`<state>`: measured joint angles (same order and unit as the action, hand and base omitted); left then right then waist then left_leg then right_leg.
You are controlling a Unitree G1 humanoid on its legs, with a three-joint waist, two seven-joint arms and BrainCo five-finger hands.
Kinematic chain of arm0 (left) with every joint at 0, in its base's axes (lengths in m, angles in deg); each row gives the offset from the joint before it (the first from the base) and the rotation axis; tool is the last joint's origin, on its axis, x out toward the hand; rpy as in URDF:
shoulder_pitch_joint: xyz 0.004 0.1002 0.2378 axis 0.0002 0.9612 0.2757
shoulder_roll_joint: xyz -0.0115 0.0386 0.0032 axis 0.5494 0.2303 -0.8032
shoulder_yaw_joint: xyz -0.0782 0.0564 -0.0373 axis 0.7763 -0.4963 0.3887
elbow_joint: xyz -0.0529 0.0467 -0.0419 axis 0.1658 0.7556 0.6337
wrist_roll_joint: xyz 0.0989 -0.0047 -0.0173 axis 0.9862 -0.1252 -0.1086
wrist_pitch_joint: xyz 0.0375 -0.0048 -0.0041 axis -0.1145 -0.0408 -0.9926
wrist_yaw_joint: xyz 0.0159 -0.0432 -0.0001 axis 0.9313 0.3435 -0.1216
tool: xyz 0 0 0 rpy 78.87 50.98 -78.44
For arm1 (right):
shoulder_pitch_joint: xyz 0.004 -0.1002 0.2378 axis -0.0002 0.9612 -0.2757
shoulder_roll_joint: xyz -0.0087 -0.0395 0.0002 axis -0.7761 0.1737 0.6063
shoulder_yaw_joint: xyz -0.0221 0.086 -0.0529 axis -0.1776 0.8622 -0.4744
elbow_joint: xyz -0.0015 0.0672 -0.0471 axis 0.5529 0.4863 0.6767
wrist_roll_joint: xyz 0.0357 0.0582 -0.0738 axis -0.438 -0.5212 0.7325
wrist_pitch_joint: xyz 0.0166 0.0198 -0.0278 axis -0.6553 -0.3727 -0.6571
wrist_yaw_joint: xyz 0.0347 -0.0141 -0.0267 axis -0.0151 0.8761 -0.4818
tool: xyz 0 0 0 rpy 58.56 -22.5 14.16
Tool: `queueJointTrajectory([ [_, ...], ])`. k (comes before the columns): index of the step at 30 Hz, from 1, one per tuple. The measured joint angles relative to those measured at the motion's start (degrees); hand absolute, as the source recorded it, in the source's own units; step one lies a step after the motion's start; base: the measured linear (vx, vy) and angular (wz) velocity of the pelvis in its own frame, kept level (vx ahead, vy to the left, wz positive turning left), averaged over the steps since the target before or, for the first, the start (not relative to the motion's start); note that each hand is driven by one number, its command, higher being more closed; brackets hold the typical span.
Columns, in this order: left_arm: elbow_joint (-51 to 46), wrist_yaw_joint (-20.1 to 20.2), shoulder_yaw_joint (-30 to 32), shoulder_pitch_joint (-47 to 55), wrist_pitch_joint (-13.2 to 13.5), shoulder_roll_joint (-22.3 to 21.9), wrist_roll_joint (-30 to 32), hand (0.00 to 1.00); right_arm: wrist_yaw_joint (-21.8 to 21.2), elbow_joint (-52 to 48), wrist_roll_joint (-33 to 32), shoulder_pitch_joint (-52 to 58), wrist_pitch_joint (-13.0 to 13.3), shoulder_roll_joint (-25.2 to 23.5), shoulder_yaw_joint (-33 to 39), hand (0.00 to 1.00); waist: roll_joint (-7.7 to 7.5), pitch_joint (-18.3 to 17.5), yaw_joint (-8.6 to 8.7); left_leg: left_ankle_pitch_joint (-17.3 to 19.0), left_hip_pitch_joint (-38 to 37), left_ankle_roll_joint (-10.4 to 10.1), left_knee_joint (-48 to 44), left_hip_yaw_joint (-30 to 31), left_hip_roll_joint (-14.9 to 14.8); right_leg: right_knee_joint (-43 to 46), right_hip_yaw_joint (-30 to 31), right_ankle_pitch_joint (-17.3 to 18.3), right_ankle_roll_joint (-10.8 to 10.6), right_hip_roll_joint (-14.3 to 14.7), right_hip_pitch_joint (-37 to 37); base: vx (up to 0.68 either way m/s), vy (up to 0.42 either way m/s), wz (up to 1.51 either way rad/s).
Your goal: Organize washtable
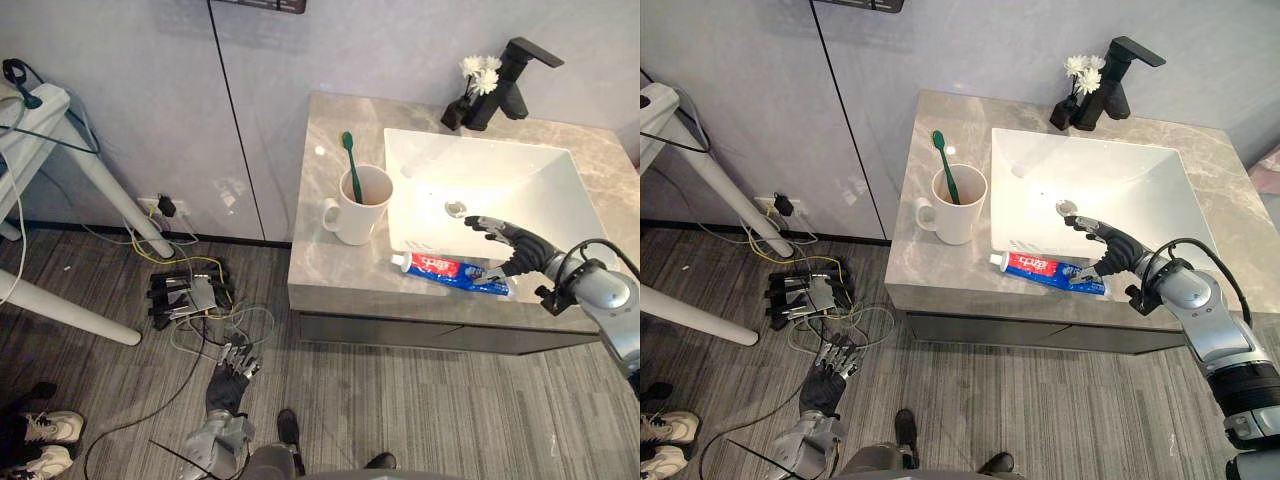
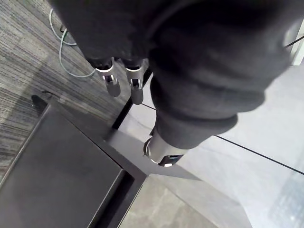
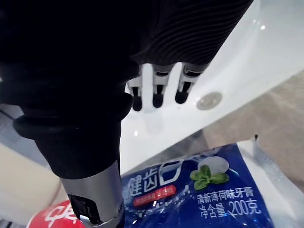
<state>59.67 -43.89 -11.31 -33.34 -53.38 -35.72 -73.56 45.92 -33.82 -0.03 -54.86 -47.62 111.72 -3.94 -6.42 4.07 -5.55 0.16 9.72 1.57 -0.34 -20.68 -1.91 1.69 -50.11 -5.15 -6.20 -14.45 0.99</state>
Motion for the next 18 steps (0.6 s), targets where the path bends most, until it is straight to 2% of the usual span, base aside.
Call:
queueJointTrajectory([
  [18, -0.10, 0.31, 1.92, -0.96, -0.04, 0.19, 0.01, 0.00, 0.08, -0.01, -0.03, 0.37, -0.11, -6.51, 1.27, 0.00, -0.86, 0.48, 0.00, -0.07, 0.80, 0.11, 0.31, 0.45, -0.03, -0.06, -0.25, 0.00, 0.00, 0.22, 0.56, 0.03, -0.027, 0.02],
])
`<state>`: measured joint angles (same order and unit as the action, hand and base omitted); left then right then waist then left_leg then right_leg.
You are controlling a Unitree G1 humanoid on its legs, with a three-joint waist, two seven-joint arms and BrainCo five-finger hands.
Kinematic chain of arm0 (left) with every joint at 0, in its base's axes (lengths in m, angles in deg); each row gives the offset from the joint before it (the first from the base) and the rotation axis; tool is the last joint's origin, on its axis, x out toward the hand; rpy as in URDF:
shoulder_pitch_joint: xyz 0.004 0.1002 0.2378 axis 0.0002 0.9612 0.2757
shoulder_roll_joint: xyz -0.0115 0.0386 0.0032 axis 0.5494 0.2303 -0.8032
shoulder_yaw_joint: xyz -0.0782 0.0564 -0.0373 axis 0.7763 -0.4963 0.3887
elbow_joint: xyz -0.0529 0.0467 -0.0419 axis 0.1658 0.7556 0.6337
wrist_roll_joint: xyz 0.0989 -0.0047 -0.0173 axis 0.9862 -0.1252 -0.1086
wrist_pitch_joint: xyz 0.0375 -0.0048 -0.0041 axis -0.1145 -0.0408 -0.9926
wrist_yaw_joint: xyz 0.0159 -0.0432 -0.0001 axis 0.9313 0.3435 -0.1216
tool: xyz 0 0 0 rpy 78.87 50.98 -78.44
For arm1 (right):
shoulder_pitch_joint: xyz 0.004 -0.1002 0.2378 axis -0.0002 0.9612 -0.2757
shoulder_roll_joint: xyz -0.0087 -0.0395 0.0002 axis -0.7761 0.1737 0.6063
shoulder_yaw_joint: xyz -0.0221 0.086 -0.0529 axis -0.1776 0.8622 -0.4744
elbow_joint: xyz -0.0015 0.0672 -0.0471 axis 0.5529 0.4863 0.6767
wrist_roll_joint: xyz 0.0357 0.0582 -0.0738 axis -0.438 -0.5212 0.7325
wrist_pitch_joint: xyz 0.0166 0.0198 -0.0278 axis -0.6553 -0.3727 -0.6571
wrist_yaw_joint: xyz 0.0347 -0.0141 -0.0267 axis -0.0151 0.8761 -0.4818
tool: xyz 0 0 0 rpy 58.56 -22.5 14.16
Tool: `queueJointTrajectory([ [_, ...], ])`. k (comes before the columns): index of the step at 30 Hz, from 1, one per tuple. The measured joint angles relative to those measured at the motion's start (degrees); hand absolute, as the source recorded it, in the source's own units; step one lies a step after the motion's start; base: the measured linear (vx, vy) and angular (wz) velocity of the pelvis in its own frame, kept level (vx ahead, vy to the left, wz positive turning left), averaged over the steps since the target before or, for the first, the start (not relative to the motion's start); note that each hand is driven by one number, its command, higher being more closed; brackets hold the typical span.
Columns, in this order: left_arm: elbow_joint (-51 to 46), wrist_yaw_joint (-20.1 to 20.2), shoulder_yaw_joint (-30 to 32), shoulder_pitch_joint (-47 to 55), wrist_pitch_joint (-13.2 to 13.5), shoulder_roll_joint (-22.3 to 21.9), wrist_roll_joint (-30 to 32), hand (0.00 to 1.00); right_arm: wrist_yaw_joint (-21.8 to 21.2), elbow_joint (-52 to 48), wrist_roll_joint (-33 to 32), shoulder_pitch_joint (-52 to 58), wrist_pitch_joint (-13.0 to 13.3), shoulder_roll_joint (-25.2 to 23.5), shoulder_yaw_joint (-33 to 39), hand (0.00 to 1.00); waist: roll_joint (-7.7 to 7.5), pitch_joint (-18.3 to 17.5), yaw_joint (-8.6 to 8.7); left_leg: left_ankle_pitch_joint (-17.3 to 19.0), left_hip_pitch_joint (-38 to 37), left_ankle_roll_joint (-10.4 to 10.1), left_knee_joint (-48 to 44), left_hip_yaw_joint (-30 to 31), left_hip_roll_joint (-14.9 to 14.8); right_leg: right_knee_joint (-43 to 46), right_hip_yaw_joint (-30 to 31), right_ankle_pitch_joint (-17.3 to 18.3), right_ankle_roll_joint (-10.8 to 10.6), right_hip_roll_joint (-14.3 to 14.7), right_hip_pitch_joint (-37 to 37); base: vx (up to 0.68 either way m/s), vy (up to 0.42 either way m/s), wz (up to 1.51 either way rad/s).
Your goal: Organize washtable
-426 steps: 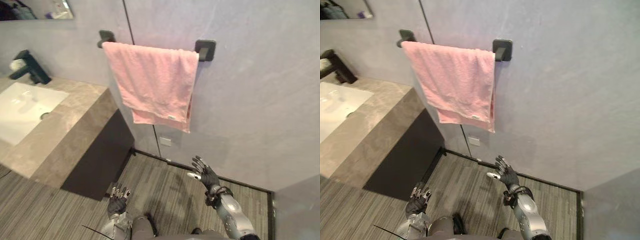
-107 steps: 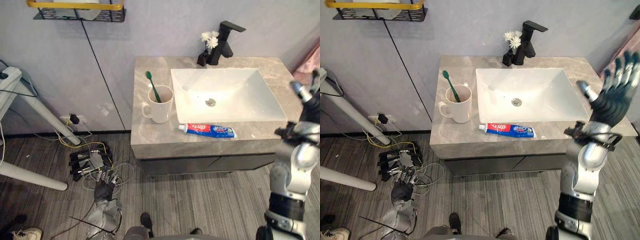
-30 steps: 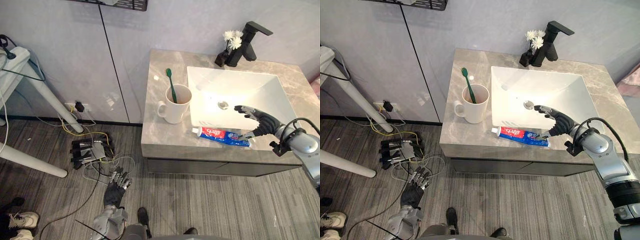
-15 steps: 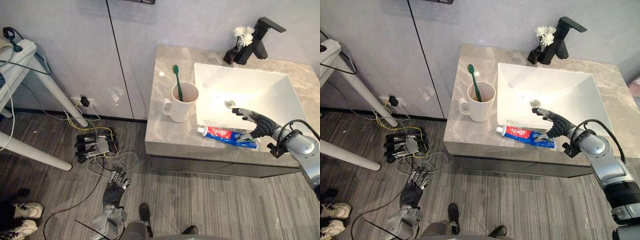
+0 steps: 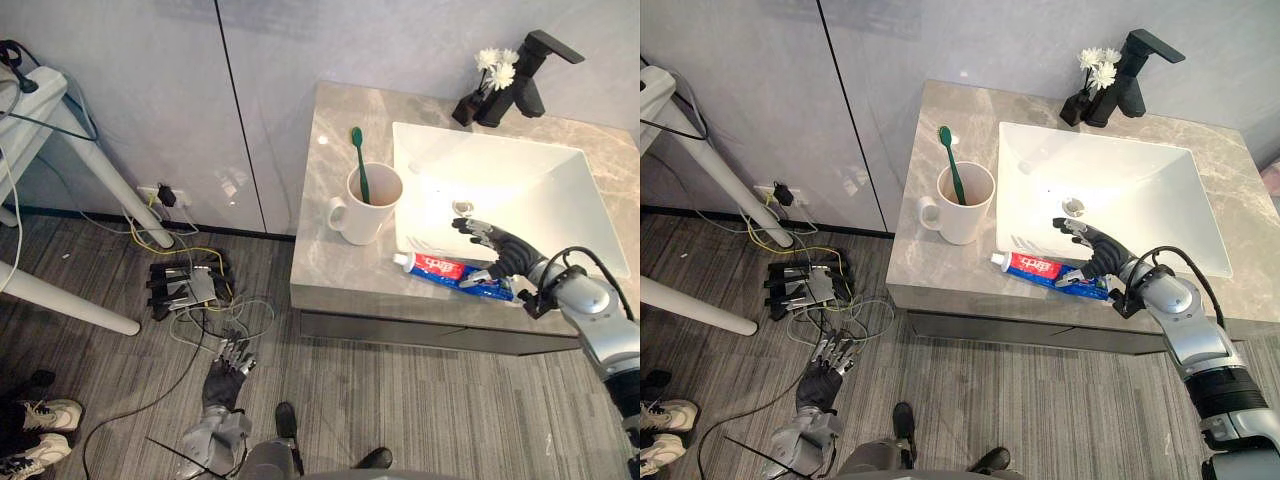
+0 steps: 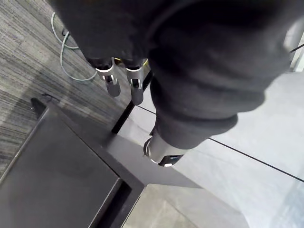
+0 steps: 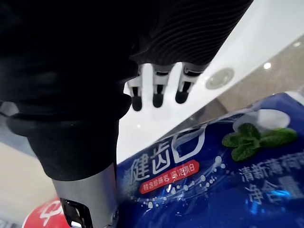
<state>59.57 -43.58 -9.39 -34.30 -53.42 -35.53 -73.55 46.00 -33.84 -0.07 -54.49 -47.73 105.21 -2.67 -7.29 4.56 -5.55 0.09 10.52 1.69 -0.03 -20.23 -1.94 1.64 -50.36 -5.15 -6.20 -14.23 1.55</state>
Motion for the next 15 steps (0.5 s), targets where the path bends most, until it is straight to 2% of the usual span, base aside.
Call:
queueJointTrajectory([
  [9, -0.53, 0.78, 0.50, -0.07, -0.04, 0.41, 0.02, 0.00, -0.01, -0.16, 0.00, 0.96, 0.03, -1.61, 2.27, 0.00, -1.05, 0.66, 0.04, 0.00, 0.81, 0.00, -0.07, 0.27, 0.01, 0.02, -0.07, 0.00, 0.00, -0.02, 0.63, 0.02, -0.023, 0.01],
  [10, -0.53, 0.78, 0.50, -0.07, -0.04, 0.41, 0.02, 0.00, -0.02, -0.18, 0.00, 1.03, 0.04, -1.61, 2.34, 1.00, -1.06, 0.67, 0.05, 0.00, 0.85, 0.00, -0.07, 0.31, 0.01, 0.02, -0.08, 0.00, 0.00, -0.01, 0.63, 0.05, -0.040, 0.03],
  [15, -0.54, 0.78, 0.57, -0.11, -0.05, 0.41, 0.07, 0.00, -0.07, -1.41, 0.04, 1.80, 0.11, -1.61, 2.80, 1.00, -1.20, 0.81, 0.04, 0.00, 1.05, 0.00, -0.07, 0.61, 0.01, 0.02, -0.20, 0.00, 0.00, -0.02, 0.65, 0.01, -0.007, 0.01],
])
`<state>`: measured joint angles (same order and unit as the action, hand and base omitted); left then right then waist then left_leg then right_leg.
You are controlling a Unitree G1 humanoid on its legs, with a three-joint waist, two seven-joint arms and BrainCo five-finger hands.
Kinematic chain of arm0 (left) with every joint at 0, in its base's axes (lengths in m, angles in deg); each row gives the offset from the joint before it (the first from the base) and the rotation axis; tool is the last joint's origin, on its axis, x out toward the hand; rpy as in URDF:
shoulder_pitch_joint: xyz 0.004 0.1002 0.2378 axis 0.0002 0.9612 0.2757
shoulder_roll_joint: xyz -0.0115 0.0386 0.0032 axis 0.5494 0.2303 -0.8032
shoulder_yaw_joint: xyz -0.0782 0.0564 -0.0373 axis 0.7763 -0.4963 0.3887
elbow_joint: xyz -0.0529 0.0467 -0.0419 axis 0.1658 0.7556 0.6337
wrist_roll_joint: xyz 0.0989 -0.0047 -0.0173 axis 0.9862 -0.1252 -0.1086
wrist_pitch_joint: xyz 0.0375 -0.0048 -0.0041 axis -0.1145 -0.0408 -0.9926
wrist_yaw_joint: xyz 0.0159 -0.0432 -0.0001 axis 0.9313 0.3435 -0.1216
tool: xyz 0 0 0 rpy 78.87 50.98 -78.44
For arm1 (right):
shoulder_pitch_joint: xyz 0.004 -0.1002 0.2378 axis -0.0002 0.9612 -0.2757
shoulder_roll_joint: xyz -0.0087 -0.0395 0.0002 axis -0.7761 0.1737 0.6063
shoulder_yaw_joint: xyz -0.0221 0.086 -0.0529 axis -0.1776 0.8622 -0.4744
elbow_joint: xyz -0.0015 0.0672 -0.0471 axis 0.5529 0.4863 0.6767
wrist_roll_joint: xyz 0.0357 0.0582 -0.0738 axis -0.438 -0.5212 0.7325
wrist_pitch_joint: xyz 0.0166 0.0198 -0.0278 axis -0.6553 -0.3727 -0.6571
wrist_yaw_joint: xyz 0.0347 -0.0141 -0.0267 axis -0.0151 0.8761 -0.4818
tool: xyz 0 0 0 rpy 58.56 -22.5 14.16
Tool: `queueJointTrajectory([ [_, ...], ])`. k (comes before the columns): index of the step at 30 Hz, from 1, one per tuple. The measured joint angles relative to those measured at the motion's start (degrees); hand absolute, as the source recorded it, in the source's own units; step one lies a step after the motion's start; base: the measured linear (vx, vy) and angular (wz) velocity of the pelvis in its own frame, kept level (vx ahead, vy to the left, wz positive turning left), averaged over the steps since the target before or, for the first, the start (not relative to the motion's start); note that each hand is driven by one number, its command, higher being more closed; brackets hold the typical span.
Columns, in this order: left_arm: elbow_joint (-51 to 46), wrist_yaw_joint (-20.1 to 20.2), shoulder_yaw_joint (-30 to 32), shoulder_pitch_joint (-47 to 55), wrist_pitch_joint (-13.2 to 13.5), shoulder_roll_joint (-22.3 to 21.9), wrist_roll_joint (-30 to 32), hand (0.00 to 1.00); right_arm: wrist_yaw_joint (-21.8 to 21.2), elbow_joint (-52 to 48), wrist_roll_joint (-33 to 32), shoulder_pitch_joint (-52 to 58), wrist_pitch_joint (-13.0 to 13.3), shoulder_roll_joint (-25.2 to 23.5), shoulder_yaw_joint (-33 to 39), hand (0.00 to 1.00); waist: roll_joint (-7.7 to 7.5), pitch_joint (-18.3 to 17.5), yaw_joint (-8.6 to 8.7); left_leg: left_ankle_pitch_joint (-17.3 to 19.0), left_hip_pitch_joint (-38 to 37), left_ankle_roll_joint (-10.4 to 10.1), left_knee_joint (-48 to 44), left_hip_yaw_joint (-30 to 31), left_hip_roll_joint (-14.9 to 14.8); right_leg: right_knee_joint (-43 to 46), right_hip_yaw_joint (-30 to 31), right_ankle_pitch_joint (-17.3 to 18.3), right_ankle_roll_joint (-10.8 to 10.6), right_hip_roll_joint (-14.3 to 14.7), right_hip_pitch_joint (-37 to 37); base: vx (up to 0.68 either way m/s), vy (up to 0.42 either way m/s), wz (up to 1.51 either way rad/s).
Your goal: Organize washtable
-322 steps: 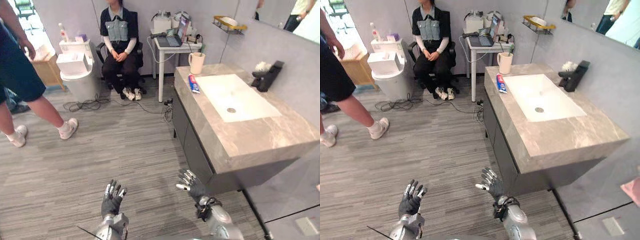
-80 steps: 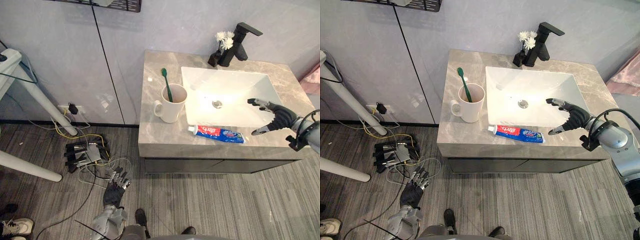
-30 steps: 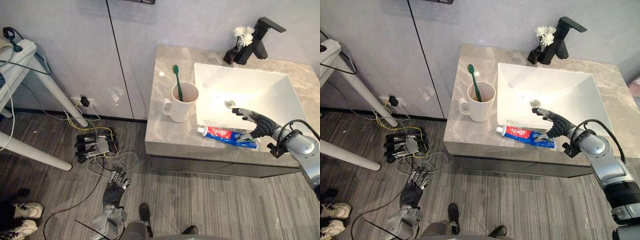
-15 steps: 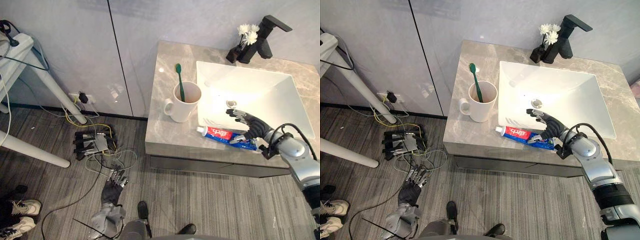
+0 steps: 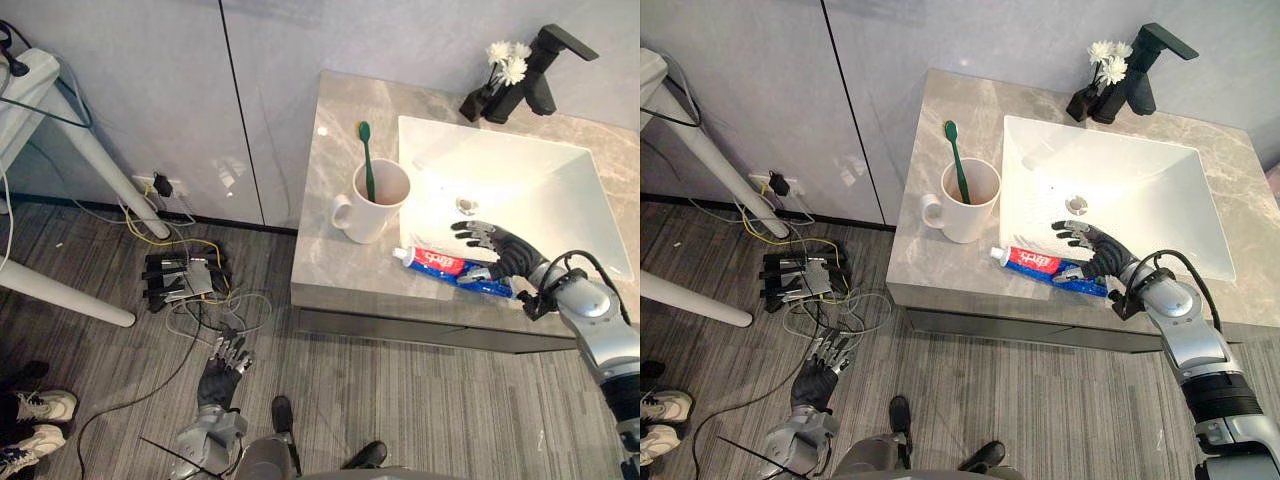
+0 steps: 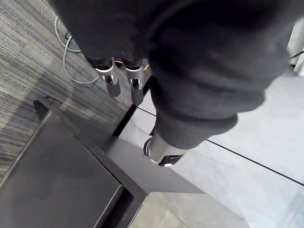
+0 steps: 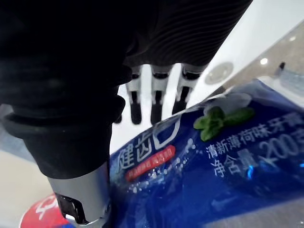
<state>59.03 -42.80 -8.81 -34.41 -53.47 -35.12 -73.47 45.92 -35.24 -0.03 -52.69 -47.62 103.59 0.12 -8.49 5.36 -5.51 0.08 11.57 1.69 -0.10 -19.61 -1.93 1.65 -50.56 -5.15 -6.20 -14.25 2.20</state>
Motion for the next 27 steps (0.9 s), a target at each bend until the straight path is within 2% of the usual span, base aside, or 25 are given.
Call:
queueJointTrajectory([
  [16, -0.76, 0.00, 1.58, -0.83, 0.01, 0.51, 0.01, 0.00, -0.37, -1.49, 0.51, -0.71, 0.33, 0.58, 0.21, 1.00, -1.01, 1.22, -0.19, 0.06, -0.48, 0.06, -0.20, 0.64, -0.06, 0.21, -0.92, 0.01, 0.00, -0.01, -0.95, 0.04, -0.030, 0.03],
  [27, -0.74, 0.03, 1.74, -0.87, 0.01, 1.06, 0.02, 0.00, -1.42, -0.89, 0.55, -1.56, 0.37, 8.74, -1.40, 1.00, -1.23, 2.47, -0.05, 0.34, -1.44, 0.35, -0.68, 0.46, -0.02, 0.22, -1.08, 0.02, -0.01, -0.14, -2.15, 0.00, -0.025, 0.00],
])
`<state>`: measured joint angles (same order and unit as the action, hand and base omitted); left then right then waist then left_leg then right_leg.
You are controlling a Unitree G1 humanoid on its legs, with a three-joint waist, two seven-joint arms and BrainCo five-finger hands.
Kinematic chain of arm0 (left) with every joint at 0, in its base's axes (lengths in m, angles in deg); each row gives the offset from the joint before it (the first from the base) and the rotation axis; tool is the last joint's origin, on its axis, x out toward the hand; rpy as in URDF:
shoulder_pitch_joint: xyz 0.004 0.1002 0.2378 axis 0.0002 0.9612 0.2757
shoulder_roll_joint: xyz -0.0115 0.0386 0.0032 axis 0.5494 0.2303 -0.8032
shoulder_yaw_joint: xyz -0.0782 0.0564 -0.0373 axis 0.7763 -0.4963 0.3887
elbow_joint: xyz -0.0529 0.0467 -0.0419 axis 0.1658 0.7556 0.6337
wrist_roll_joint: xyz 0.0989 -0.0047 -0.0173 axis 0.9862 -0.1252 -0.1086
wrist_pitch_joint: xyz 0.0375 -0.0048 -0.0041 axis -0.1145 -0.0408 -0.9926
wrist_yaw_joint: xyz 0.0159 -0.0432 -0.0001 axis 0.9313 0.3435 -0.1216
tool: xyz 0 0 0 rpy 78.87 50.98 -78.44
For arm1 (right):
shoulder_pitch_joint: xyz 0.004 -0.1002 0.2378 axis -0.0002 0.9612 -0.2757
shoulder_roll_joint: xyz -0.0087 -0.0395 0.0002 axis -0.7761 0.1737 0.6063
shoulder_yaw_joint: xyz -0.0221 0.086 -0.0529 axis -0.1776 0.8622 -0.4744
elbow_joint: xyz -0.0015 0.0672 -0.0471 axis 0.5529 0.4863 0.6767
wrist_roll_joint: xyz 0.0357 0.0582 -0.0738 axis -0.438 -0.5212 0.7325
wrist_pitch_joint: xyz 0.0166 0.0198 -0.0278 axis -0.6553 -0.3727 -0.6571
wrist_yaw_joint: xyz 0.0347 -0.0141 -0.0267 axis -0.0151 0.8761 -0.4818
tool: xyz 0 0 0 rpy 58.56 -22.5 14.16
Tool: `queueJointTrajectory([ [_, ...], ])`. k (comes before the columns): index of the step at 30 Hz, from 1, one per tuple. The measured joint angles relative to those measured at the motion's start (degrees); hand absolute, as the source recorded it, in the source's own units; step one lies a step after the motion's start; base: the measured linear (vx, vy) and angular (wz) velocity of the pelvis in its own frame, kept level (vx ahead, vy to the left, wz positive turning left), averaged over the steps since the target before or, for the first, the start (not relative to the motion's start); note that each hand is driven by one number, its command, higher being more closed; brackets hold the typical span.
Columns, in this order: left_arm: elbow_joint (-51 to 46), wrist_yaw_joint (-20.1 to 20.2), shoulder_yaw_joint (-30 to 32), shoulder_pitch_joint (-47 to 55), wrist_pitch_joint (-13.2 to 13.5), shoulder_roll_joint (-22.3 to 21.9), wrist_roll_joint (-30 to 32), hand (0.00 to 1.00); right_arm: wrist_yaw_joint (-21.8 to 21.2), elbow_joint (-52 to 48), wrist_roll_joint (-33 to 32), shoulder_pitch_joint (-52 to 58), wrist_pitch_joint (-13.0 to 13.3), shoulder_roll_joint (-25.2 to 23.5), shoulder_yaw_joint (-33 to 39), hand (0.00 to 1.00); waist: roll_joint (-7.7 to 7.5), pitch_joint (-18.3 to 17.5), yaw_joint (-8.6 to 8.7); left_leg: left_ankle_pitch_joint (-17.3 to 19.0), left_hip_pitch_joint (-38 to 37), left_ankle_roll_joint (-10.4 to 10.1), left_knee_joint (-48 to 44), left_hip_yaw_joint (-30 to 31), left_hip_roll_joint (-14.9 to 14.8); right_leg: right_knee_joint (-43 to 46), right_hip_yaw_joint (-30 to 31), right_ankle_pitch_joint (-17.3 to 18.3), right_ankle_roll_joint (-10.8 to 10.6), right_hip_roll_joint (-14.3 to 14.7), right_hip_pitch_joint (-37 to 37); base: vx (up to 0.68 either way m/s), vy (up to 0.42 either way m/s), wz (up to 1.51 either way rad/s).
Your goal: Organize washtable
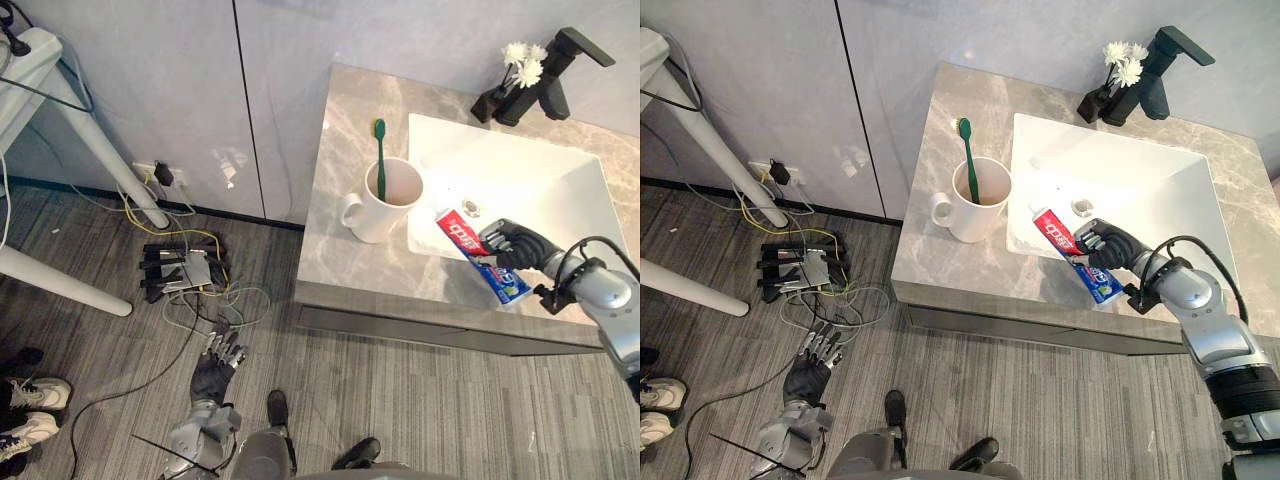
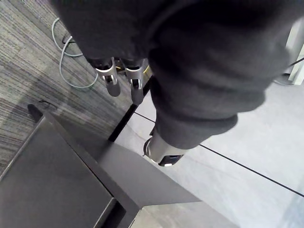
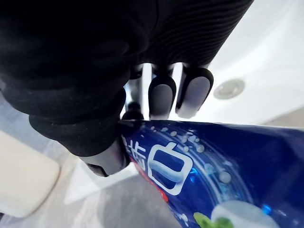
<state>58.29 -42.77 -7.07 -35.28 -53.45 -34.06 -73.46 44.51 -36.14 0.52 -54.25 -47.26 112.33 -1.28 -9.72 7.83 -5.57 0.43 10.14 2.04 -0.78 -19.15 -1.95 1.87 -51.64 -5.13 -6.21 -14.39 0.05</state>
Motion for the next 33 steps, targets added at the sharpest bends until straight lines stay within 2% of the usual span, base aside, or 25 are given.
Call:
queueJointTrajectory([
  [4, 0.00, -0.12, 0.38, -0.09, 0.00, -0.22, 0.00, 0.00, 1.76, 2.32, -0.02, -2.70, -0.01, -0.41, 3.73, 1.00, 0.03, -0.02, 0.24, -0.01, -0.39, 0.01, -0.04, -0.44, 0.01, -0.01, 0.09, 0.00, 0.00, -0.08, -0.12, 0.00, -0.040, -0.07],
  [6, 0.00, -0.27, 0.96, -0.22, 0.00, -0.56, 0.00, 0.00, 4.48, 2.77, -0.16, -5.15, -0.10, -2.03, 8.98, 1.00, 0.12, -0.06, 0.28, -0.02, -0.60, 0.02, -0.04, -0.68, 0.04, -0.02, 0.13, 0.00, 0.00, -0.12, -0.16, 0.00, -0.039, -0.07],
  [7, 0.00, -0.61, 2.58, -0.45, 0.00, -1.40, -0.06, 0.00, 7.58, 2.58, -1.52, -7.71, -0.02, -4.65, 14.20, 1.00, 0.24, -0.12, 0.39, -0.02, -1.03, 0.02, -0.04, -0.71, 0.05, -0.14, 0.09, 0.00, 0.00, -0.12, -0.63, 0.00, -0.040, 0.00],
  [9, -0.01, -1.48, 4.04, -0.95, 0.01, -1.73, -0.08, 0.00, 10.80, 1.34, -3.60, -10.35, 0.26, -6.57, 18.47, 1.00, 0.66, -0.43, 0.26, -0.02, -1.47, 0.02, -0.04, -0.56, 0.05, -0.17, -0.03, 0.00, 0.00, -0.08, -1.21, 0.01, -0.038, 0.03],
  [10, -0.02, -1.65, 4.63, -1.24, 0.01, -1.77, -0.10, 0.00, 11.74, 0.48, -4.01, -11.05, 0.29, -7.12, 19.37, 1.00, 0.83, -0.53, 0.20, -0.03, -1.59, 0.02, -0.04, -0.51, 0.06, -0.25, -0.08, 0.01, 0.01, -0.05, -1.38, 0.01, -0.038, 0.07],
  [12, -1.19, -3.06, 7.16, -2.37, 0.01, -1.78, -0.16, 0.00, 14.37, -3.83, -5.71, -12.32, 1.95, -10.11, 20.78, 1.00, 1.59, -1.57, 0.13, -0.05, -2.15, 0.01, -0.03, 0.06, 0.25, -1.07, -0.32, 0.01, 0.01, 0.21, -2.46, 0.02, -0.049, 0.11],
  [17, -10.34, -4.94, 11.48, -4.53, 0.08, -1.41, -0.91, 0.00, 15.25, -9.30, -6.99, -12.87, 2.83, -17.68, 19.52, 1.00, 3.85, -3.27, -0.32, -0.06, -3.53, 0.02, -0.03, 0.64, 0.33, -1.27, -0.62, 0.01, 0.01, 0.33, -4.29, 0.00, -0.038, 0.05],
  [19, -13.99, -5.38, 13.68, -6.70, 0.09, 0.26, -2.24, 0.00, 15.30, -9.45, -7.91, -13.16, 2.87, -21.01, 17.30, 1.00, 4.79, -4.31, -0.62, -0.07, -4.21, 0.01, 0.01, 1.09, 0.36, -1.43, -0.95, 0.02, 0.00, 0.43, -5.14, -0.02, -0.036, 0.09],
  [21, -19.42, -6.12, 13.76, -11.14, 0.09, 4.96, -3.49, 0.00, 15.17, -10.76, -8.16, -13.18, 2.81, -24.62, 14.04, 1.00, 5.84, -5.05, -1.43, -0.31, -4.87, 0.00, 0.11, 1.98, 0.61, -2.16, -1.98, 0.04, -0.01, 0.69, -6.61, -0.03, -0.040, 0.18],
  [24, -23.62, -6.27, 13.19, -16.15, 0.19, 9.12, -4.63, 0.00, 14.47, -12.29, -8.89, -13.84, 2.74, -28.06, 10.39, 1.00, 6.88, -5.99, -1.48, -1.48, -5.06, 0.14, 1.13, 3.55, 1.06, -2.27, -3.26, 0.07, -0.04, 0.82, -7.36, -0.05, -0.029, 0.31],
  [26, -26.38, -6.22, 10.49, -20.51, 0.25, 11.15, -5.85, 0.00, 13.40, -12.77, -10.03, -14.73, 2.36, -31.33, 8.19, 1.00, 7.19, -6.15, -1.74, -2.53, -5.87, 0.18, 2.33, 4.27, 1.29, -2.31, -3.56, 0.09, -0.02, 0.86, -8.18, -0.07, -0.017, 0.26],
  [29, -29.27, -6.17, 2.96, -24.03, 0.14, 11.23, -7.72, 0.00, 12.40, -13.09, -10.84, -16.42, 2.25, -36.31, 4.14, 1.00, 7.27, -6.20, -1.64, -3.88, -6.42, 0.35, 3.52, 5.12, 1.71, -2.32, -3.75, 0.22, -0.06, 0.86, -8.81, -0.09, -0.020, 0.17],
  [33, -29.26, -6.27, -4.56, -29.90, -0.08, 11.19, -10.56, 0.00, 10.84, -13.51, -11.38, -16.53, 1.83, -39.94, -0.08, 1.00, 7.80, -6.41, -1.21, -5.82, -7.05, 0.81, 6.04, 5.71, 2.86, -2.33, -4.53, 1.17, -0.41, 0.53, -8.86, -0.10, -0.017, 0.07],
])
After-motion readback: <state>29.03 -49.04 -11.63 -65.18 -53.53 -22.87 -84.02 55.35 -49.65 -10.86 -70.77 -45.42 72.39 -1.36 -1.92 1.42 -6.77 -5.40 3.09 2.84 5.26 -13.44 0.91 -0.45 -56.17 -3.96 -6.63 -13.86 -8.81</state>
